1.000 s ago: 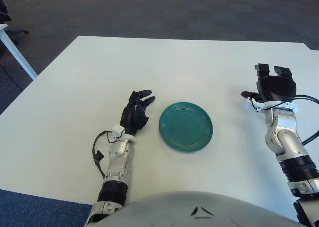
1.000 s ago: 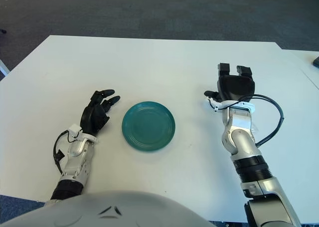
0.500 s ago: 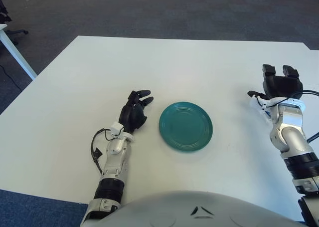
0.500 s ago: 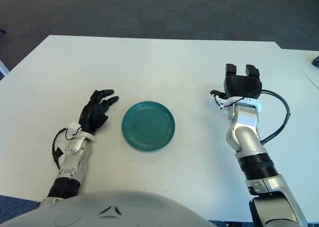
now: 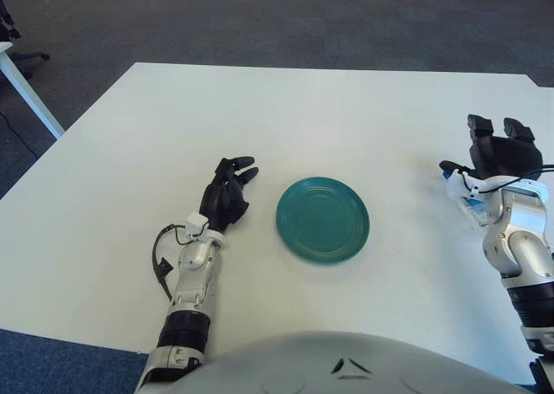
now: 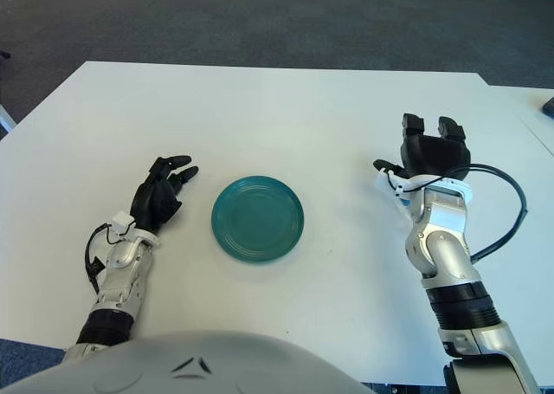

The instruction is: Put the bottle into the plate.

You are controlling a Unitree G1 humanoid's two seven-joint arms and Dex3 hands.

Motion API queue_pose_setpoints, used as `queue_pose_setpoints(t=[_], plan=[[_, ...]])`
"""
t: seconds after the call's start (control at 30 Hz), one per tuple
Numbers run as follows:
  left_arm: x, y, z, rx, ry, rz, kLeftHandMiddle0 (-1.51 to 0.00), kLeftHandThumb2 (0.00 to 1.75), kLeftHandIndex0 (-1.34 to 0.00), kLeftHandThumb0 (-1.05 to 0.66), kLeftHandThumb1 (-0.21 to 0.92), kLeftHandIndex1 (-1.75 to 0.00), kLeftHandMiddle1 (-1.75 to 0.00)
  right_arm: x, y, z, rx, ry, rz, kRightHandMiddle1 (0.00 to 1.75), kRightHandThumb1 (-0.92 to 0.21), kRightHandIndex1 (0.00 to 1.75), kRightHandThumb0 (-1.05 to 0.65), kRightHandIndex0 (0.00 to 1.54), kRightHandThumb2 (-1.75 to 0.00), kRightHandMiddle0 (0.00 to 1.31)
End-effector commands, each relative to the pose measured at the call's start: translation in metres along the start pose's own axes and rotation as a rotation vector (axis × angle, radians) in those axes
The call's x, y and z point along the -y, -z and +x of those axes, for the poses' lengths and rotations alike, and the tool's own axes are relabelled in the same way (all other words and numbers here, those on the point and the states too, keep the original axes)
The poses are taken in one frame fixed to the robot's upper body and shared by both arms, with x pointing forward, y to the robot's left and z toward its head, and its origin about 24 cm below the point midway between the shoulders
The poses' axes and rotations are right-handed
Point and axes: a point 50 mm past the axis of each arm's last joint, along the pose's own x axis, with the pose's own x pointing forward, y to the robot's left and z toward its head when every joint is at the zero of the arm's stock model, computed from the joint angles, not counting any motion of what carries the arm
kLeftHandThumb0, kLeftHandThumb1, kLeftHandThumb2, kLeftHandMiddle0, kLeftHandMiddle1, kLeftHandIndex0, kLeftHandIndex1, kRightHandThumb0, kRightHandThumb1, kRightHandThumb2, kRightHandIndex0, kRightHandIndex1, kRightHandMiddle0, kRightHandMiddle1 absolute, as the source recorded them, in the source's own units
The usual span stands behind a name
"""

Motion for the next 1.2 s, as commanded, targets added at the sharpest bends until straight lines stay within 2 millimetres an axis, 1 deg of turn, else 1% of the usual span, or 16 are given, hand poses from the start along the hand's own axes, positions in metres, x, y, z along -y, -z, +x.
queue_pose_setpoints(t=[0.0, 0.47, 0.6, 0.73, 0.93, 1.03, 1.17], plan=[[-0.01, 0.021, -0.013, -0.126, -0.014, 0.004, -0.4, 0.94, -0.15, -0.63, 0.92, -1.11, -0.56, 0.001, 0.005, -0.004, -0.015, 0.003, 0.006, 0.26, -0.92, 0.03, -1.05, 0.08, -0.79, 0.0], [-0.018, 0.022, -0.01, -0.112, -0.014, 0.032, -0.37, 1.0, -0.13, -0.59, 0.92, -1.12, -0.53, 0.005, 0.01, -0.021, -0.04, 0.011, 0.024, 0.35, -0.92, 0.02, -1.05, 0.1, -0.8, 0.0], [-0.019, 0.022, -0.01, -0.057, -0.011, -0.013, -0.37, 1.01, -0.12, -0.57, 0.92, -1.12, -0.53, 0.007, 0.012, -0.024, -0.044, 0.013, 0.034, 0.37, -0.92, 0.02, -1.05, 0.1, -0.8, 0.0], [-0.02, 0.022, -0.009, -0.042, -0.004, -0.025, -0.37, 1.02, -0.13, -0.55, 0.92, -1.12, -0.53, 0.008, 0.014, -0.026, -0.049, 0.011, 0.041, 0.39, -0.92, 0.03, -1.05, 0.12, -0.79, 0.0], [-0.021, 0.025, -0.009, -0.094, -0.019, 0.003, -0.39, 1.03, -0.13, -0.53, 0.92, -1.11, -0.53, 0.005, 0.019, -0.026, -0.058, 0.002, 0.047, 0.4, -0.92, 0.03, -1.05, 0.12, -0.78, 0.0], [-0.022, 0.025, -0.009, -0.089, -0.022, -0.005, -0.39, 1.02, -0.11, -0.52, 0.92, -1.1, -0.52, 0.004, 0.019, -0.027, -0.061, 0.0, 0.051, 0.41, -0.92, 0.03, -1.05, 0.13, -0.78, 0.0], [-0.022, 0.023, -0.009, -0.022, -0.019, -0.049, -0.38, 1.03, -0.11, -0.51, 0.92, -1.1, -0.51, -0.001, 0.018, -0.031, -0.061, 0.003, 0.073, 0.42, -0.92, 0.03, -1.05, 0.14, -0.79, 0.0]])
